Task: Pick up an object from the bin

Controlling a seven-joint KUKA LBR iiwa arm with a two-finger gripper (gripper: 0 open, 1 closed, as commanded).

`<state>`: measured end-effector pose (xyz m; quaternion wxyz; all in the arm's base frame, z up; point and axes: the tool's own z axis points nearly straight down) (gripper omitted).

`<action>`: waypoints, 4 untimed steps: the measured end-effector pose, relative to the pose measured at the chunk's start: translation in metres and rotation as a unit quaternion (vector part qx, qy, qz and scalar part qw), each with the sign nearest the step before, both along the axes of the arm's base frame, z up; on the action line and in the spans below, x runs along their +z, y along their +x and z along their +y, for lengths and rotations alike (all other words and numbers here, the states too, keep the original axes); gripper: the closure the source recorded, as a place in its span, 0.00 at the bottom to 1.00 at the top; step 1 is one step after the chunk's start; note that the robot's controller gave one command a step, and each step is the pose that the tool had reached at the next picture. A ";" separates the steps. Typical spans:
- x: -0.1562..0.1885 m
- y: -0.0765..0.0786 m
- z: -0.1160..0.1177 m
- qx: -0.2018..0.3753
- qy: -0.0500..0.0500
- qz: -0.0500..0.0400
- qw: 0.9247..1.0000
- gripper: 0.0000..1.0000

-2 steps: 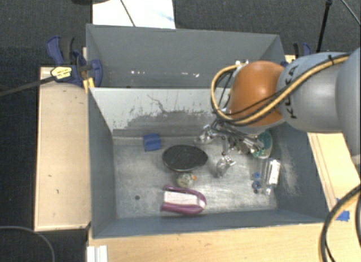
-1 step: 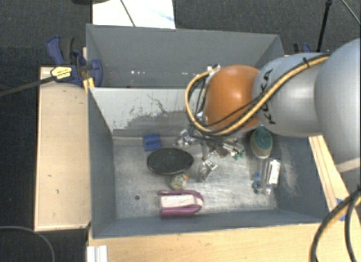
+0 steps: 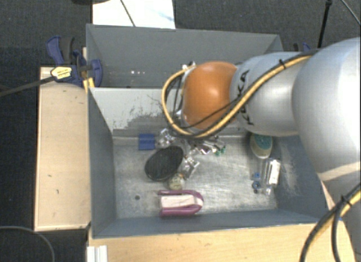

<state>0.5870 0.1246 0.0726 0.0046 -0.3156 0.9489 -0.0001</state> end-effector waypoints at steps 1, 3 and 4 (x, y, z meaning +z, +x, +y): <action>0.002 0.002 0.000 -0.001 0.001 -0.002 1.000 1.00; 0.103 -0.025 0.097 0.048 0.002 -0.001 0.999 0.00; 0.016 -0.027 0.095 0.128 -0.002 0.006 0.992 0.00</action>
Offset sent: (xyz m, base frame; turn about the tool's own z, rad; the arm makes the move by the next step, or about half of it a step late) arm 0.0000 0.0000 0.0000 0.0000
